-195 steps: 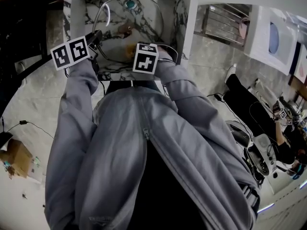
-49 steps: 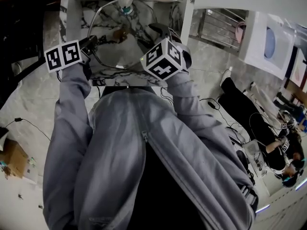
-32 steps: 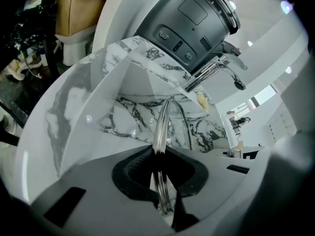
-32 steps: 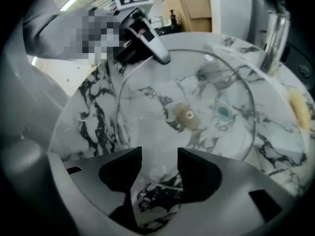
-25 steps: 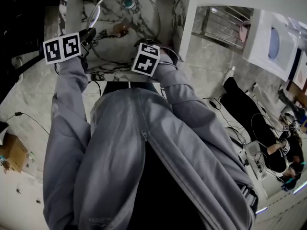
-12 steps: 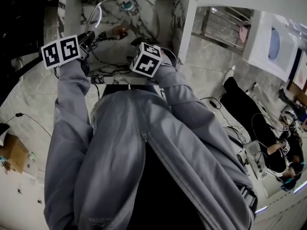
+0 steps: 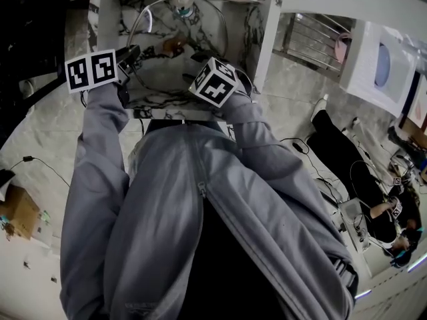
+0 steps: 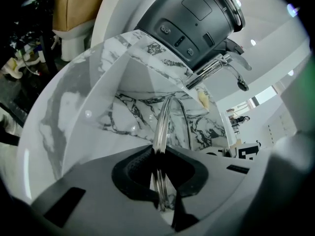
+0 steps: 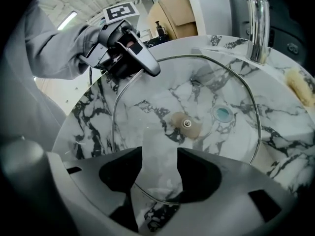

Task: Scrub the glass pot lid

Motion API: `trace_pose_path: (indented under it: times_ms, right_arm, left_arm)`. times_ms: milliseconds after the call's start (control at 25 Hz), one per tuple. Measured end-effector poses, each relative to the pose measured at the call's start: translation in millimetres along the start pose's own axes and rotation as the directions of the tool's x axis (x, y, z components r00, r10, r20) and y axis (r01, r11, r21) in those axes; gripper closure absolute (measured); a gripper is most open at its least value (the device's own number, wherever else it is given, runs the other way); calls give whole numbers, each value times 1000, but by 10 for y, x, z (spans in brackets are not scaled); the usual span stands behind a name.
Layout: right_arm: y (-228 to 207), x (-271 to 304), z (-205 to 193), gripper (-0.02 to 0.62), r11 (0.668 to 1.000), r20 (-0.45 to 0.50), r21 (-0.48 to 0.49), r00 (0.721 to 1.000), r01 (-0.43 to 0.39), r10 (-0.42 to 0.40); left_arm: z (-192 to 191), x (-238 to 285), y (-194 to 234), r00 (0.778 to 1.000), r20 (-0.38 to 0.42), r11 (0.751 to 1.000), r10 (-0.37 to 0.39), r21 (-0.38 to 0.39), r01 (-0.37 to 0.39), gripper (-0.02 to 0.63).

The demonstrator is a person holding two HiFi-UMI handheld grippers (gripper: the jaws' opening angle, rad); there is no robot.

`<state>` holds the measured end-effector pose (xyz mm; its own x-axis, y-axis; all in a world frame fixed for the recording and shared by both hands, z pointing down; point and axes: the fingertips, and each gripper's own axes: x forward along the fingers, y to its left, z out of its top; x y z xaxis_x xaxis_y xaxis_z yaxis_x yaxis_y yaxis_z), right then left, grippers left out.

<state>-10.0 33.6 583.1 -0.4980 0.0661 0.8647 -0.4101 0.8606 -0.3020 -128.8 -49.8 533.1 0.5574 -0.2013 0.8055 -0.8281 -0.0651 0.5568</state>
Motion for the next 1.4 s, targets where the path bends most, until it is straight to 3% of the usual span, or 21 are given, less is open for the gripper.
trace_pose_path:
  times_ms: [200,440,720,960,1240,1400]
  right_arm:
    - [-103,-36,66,364,999,31,49,999,23,-25]
    - [-153,-133,88,364,997,40,55,997,62,-64]
    - [-132,-238,80,364,995,58,54,995,82,-85]
    - [-119,-340,88,364,993,73,59,991,106,-110]
    - [-137,-651,163,364,984,113,59,978,167,-173]
    - [-160,-923,238,364,973,156,52,960,225,-231]
  left_arm:
    - [-53,183,-121,996,-16,996,-86,-1,86,558]
    - [-38,273,-304,993,-5,992,-116,47,116,563]
    - [-44,171,-446,997,17,995,-69,75,68,566]
    - [50,-40,-634,997,59,987,-45,159,36,566]
    - [107,-288,-763,996,87,965,-5,261,-18,566]
    - [94,-426,-839,995,101,939,23,339,-56,566]
